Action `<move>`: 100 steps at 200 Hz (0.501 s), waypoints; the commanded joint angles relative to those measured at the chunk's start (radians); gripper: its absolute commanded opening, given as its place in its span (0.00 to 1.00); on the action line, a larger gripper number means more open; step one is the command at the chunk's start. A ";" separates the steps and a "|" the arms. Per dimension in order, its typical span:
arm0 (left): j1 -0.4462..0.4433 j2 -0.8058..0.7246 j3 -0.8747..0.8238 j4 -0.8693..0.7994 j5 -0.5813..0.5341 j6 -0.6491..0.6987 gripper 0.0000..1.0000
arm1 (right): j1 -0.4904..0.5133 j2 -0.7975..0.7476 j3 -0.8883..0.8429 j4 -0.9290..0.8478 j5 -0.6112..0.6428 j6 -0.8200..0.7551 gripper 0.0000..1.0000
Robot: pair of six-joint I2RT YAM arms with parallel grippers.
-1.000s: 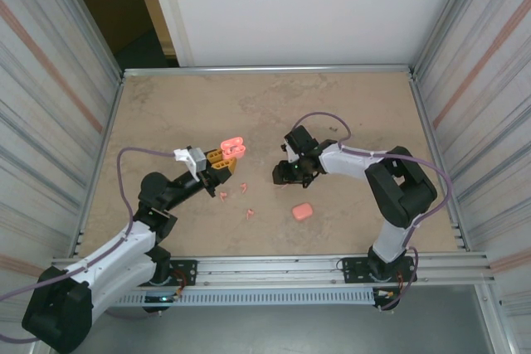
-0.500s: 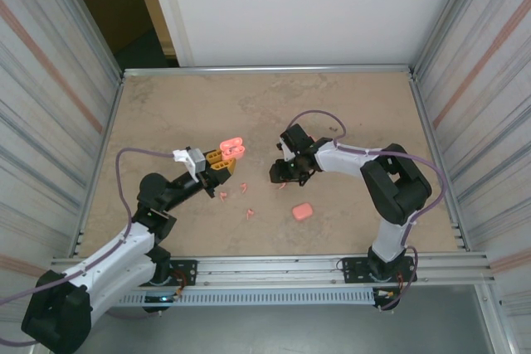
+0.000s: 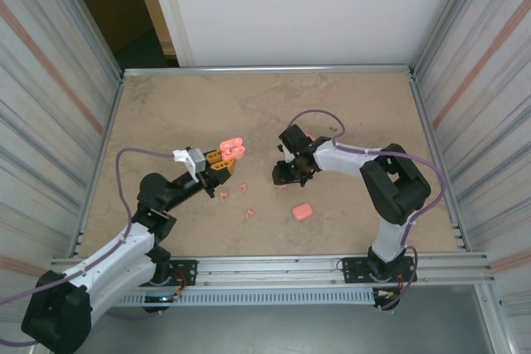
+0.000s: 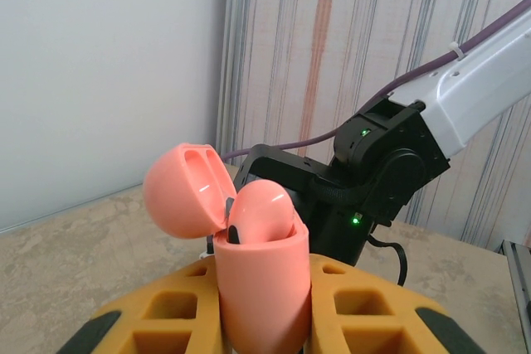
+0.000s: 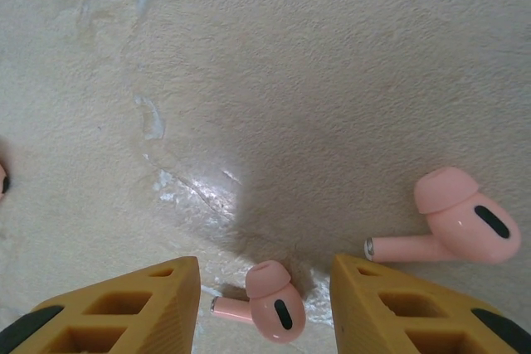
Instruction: Insert the wireless bluetooth earbuds into the charging case
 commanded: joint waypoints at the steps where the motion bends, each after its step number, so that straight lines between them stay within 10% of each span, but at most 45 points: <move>1: 0.001 -0.010 0.021 0.017 0.002 0.022 0.00 | 0.022 0.003 0.038 -0.068 0.062 -0.035 0.44; 100: 0.001 -0.026 0.010 0.015 -0.001 0.019 0.00 | 0.083 0.045 0.079 -0.156 0.171 -0.053 0.45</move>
